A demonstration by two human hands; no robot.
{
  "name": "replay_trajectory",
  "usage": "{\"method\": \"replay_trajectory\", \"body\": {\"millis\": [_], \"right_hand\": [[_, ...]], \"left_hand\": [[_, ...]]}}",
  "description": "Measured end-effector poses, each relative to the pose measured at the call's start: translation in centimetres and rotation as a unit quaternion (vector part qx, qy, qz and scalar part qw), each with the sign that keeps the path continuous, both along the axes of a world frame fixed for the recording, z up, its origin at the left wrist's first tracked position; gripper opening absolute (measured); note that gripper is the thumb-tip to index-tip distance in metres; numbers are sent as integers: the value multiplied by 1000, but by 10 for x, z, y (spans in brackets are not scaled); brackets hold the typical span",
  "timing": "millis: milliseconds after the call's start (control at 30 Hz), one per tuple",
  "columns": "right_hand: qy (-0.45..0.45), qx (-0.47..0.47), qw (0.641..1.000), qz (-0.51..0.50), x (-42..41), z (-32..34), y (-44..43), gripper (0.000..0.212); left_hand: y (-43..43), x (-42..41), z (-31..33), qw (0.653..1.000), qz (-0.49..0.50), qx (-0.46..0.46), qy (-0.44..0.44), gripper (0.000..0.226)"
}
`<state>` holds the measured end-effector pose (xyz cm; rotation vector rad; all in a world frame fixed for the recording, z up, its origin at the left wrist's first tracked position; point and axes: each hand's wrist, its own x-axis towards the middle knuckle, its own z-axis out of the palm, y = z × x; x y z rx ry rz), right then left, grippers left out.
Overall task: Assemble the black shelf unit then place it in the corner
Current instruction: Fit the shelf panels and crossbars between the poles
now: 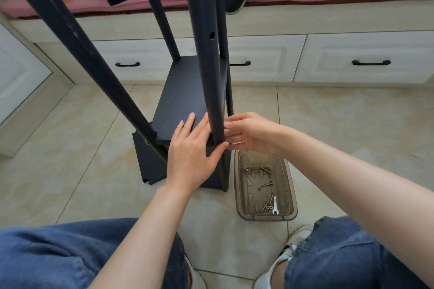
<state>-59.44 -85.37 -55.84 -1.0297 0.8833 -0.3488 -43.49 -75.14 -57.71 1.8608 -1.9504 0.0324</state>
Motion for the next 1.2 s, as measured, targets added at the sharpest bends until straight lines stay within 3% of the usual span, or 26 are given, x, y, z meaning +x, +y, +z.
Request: {"method": "replay_trajectory", "body": {"millis": [100,233,400,567,700,867,1200], "right_hand": [[25,2,999,25,-20,-6,-5,35],[165,0,985,48,-49,-32,-6,30],[327,-26,936,131,-62,-71,3,17],[425,-52,895,125,-53,-121,20,18],[496,-115,840,187,-42,-170,40,31],[542,-146,790,246,-44,-217,53,42],[564,-203,767,230,-48,-244,55,42]], "left_hand": [[0,-1,-2,1000,7,-18,-3,48],[-2,-2,-7,999,10,-53,-4,46],[0,-3,-22,993,22,-120,-11,46],[-3,-4,-31,989,30,-145,-13,42],[-5,-2,-36,986,29,-165,-21,41],[-6,-2,-40,982,30,-185,-27,43],[-7,-2,-45,981,30,-190,-32,47]]}}
